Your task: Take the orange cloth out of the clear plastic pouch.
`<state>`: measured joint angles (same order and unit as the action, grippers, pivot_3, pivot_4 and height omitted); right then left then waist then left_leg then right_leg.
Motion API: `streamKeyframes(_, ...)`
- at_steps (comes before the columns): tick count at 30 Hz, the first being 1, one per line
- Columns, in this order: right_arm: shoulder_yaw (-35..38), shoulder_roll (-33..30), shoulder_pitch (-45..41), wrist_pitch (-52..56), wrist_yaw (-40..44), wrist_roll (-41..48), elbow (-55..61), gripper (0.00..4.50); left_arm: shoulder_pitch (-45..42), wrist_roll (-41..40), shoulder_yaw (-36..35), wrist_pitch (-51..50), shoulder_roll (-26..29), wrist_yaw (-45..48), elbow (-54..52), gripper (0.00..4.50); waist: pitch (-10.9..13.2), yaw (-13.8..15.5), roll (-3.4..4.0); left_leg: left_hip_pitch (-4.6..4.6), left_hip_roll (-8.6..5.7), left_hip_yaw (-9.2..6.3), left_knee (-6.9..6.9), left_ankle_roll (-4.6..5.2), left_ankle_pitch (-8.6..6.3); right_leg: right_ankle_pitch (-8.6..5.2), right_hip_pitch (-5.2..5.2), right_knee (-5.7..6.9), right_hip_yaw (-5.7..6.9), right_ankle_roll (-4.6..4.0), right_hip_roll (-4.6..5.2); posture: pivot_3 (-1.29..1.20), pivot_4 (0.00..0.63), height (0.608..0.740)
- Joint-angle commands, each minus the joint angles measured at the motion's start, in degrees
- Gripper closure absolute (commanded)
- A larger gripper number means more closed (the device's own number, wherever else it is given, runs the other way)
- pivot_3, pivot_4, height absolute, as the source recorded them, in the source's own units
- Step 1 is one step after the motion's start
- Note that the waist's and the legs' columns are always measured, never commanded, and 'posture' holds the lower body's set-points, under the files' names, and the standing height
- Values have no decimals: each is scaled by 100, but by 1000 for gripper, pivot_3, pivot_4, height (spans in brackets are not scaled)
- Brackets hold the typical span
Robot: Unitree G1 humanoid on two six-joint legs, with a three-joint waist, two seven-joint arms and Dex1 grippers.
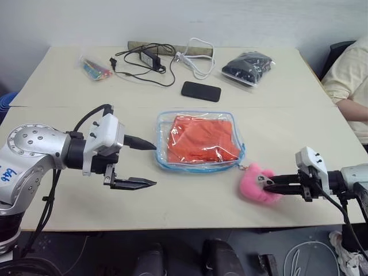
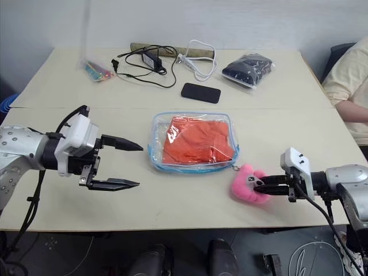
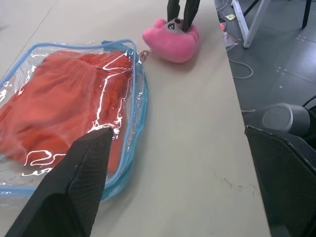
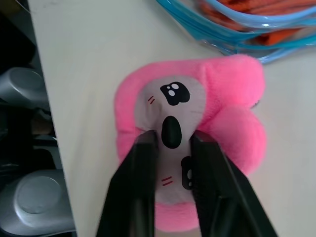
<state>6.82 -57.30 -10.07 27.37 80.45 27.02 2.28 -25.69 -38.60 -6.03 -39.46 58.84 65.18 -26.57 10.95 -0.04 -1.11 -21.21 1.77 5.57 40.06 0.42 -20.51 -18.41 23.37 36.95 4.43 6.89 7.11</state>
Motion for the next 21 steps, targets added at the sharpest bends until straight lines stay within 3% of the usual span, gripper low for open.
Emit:
streamKeyframes(1,144,-15,-183,154,30,327,361,4442,0,25,-91,102,63,23,-76,0,0,-4,0,0,0,0,0,0,0,0,0,0,0,0,0,0,150,740)
streamKeyframes(7,-403,450,-677,246,-227,394,961,4442,-85,54,-59,107,60,23,-34,0,0,-6,0,0,1,-1,0,-1,0,0,1,0,0,0,-1,0,150,740)
streamKeyframes(15,-1693,1345,-1054,-161,-1019,-596,1054,4442,-285,132,123,116,-27,-22,34,0,0,9,0,-7,-4,-4,1,0,0,0,2,1,5,0,2,0,150,740)
streamKeyframes(19,-1918,1570,-1068,-186,-1242,-823,1016,4442,-311,230,280,167,-105,-66,55,0,0,-4,0,-5,-3,-4,1,-1,0,0,1,3,6,0,-1,0,150,740)
streamKeyframes(21,-1937,1567,-1051,-101,-1285,-835,1009,3773,-311,297,356,202,-143,-71,58,0,0,-17,0,-4,-3,-3,0,-2,1,0,1,5,5,0,-4,0,150,740)
